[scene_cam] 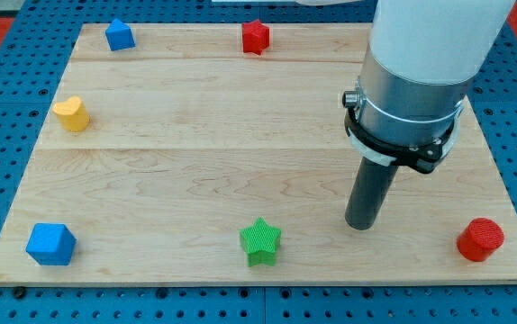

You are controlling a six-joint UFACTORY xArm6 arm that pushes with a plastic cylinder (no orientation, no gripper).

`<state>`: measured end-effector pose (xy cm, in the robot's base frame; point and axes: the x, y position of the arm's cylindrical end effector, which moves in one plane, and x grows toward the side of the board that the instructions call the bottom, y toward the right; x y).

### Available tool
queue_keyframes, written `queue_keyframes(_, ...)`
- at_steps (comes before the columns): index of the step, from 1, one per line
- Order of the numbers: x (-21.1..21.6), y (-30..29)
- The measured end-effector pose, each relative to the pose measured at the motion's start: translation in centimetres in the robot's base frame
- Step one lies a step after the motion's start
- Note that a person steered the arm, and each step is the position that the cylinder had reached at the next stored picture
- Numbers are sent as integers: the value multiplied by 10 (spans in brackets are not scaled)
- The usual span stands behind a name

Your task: Push yellow heart towards the top center

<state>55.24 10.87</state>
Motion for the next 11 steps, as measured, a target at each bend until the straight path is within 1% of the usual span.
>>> queue_keyframes(1, -27, -33)
queue_keyframes(2, -45, -116)
queue_keyframes(3, -41, -192)
queue_keyframes(4, -46, -235)
queue_keyframes(5, -52, -322)
queue_keyframes(6, -84, -371)
queue_keyframes(7, -126, -399)
queue_keyframes(8, -160, -370)
queue_keyframes(9, -197, -326)
queue_keyframes(11, -233, -241)
